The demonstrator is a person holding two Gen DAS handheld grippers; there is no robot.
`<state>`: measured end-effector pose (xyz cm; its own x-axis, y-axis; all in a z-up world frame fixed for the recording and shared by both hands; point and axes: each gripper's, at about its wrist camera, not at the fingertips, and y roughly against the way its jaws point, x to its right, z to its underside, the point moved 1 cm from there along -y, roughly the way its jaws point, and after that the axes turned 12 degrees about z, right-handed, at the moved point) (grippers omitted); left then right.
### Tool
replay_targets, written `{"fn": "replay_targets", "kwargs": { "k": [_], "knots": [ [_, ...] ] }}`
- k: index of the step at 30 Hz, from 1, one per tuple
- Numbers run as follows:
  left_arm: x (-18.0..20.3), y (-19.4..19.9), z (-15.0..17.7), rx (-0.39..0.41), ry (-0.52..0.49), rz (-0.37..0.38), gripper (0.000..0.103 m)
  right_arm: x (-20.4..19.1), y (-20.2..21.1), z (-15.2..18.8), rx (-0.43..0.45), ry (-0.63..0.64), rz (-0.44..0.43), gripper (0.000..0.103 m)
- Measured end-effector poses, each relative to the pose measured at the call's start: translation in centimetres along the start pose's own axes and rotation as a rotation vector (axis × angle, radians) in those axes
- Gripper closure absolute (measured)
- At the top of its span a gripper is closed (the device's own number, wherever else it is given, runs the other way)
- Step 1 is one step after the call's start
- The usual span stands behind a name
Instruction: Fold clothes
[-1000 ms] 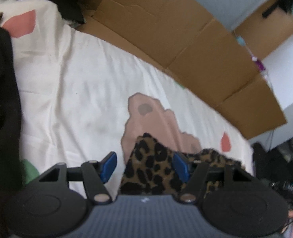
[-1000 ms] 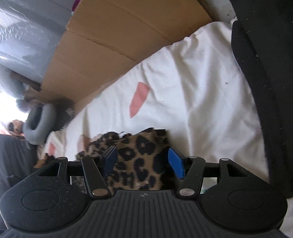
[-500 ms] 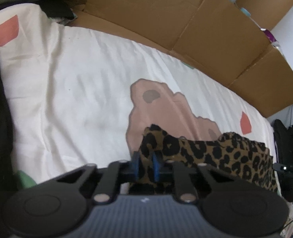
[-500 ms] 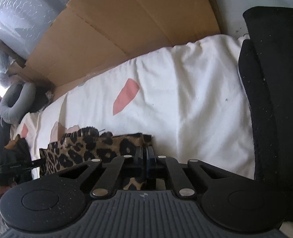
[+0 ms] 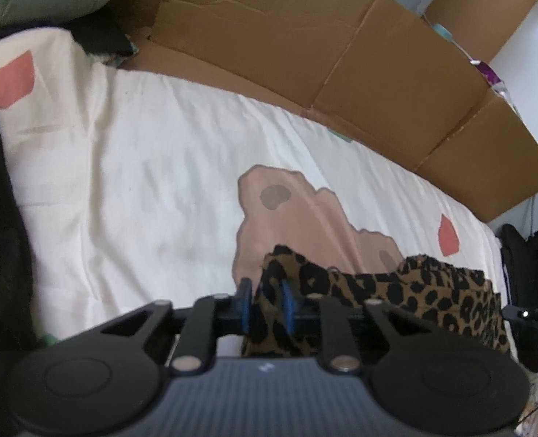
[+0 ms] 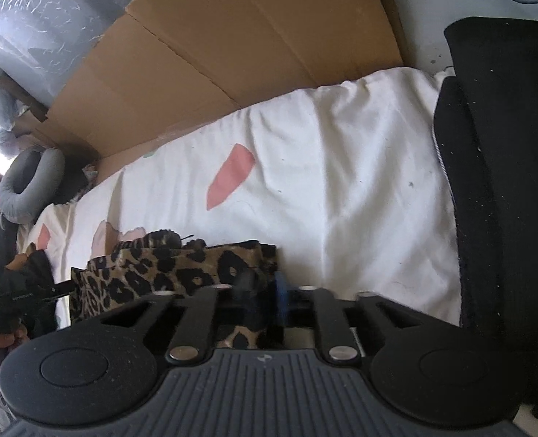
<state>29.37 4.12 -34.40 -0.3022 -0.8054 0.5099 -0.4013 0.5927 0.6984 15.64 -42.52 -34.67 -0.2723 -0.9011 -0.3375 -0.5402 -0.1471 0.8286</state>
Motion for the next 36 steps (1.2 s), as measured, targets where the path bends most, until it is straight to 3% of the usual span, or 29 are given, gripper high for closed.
{"fn": "replay_targets", "kwargs": {
  "k": [1, 3, 11, 23, 26, 27, 30, 32, 34, 36],
  "knots": [
    [0.0, -0.3, -0.1, -0.006, -0.003, 0.002, 0.075, 0.0, 0.0, 0.0, 0.004, 0.002, 0.006, 0.068],
    [0.0, -1.1, -0.2, -0.028, -0.005, -0.003, 0.064, -0.1, -0.4, 0.0, -0.001, 0.008, 0.016, 0.068],
    [0.3, -2.6, 0.2, -0.059, -0.056, -0.042, 0.063, -1.0, -2.6, -0.3, -0.025, 0.052, 0.036, 0.067],
    [2.2, -3.8, 0.5, -0.097, -0.189, -0.119, 0.061, -4.2, -4.2, 0.0, -0.014, 0.234, 0.109, 0.063],
    [2.3, -4.0, 0.5, -0.101, -0.201, -0.127, 0.061, -4.3, -4.2, 0.0, -0.016, 0.248, 0.108, 0.069],
    [2.3, -4.0, 0.5, -0.101, -0.202, -0.127, 0.060, -4.5, -4.3, 0.1, -0.022, 0.256, 0.099, 0.081],
    [2.3, -4.1, 0.5, -0.104, -0.207, -0.128, 0.061, -5.0, -4.3, 0.1, -0.024, 0.277, 0.097, 0.092],
    [2.3, -4.2, 0.4, -0.110, -0.200, -0.120, 0.064, -4.9, -3.7, 0.0, -0.010, 0.269, 0.100, 0.099],
    [2.1, -4.1, 0.1, -0.117, -0.165, -0.080, 0.086, -4.7, -3.1, 0.0, 0.004, 0.260, 0.102, 0.100],
    [2.1, -4.1, 0.0, -0.116, -0.149, -0.061, 0.092, -4.6, -2.6, -0.1, 0.019, 0.252, 0.104, 0.100]
  ]
}}
